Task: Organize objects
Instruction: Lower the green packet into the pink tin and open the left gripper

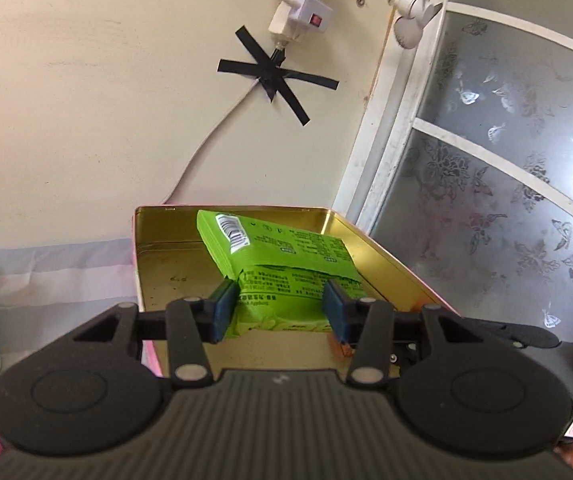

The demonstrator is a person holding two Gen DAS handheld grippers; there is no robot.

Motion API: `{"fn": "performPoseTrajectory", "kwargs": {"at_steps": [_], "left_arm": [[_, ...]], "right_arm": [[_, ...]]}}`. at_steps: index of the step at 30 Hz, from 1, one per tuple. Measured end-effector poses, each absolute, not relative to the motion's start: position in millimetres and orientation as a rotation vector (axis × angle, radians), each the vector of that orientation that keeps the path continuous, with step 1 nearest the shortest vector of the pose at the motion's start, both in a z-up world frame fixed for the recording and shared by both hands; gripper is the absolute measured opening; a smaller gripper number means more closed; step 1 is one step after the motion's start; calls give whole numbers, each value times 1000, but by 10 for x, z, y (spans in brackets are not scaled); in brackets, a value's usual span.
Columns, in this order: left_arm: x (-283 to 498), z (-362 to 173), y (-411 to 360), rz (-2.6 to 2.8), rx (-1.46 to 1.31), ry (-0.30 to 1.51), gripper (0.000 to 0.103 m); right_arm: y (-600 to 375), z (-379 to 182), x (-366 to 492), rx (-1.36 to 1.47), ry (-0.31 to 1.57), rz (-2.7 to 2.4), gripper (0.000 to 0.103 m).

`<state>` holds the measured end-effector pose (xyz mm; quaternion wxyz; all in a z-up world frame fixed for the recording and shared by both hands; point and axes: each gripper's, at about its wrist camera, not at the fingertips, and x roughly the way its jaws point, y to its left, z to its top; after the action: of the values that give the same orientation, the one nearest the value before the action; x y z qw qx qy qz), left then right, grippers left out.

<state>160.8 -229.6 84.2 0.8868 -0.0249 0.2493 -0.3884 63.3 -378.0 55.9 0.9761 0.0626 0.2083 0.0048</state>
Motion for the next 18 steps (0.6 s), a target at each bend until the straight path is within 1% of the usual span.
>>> {"fn": "performPoseTrajectory", "kwargs": {"at_steps": [4, 10, 12, 14, 15, 16, 18], "left_arm": [[2007, 735, -2611, -772, -32, 613, 50], [2365, 600, -2939, -688, 6, 722, 52], [2427, 572, -2991, -646, 20, 765, 56], [2431, 573, -2978, -650, 14, 782, 56], [2401, 589, -2941, -648, 4, 769, 56], [2348, 615, -2892, -635, -5, 757, 54], [2102, 746, -2699, -669, -47, 697, 54]], "right_arm": [[-4078, 493, 1127, 157, 550, 7, 14], [-4244, 374, 1699, 128, 709, -13, 15], [-4241, 332, 1810, 118, 744, -29, 19], [-4227, 359, 1830, 128, 727, -35, 27], [-4214, 375, 1811, 135, 710, -31, 39], [-4191, 392, 1763, 147, 689, -30, 40], [-4133, 458, 1566, 190, 625, -22, 39]]}}
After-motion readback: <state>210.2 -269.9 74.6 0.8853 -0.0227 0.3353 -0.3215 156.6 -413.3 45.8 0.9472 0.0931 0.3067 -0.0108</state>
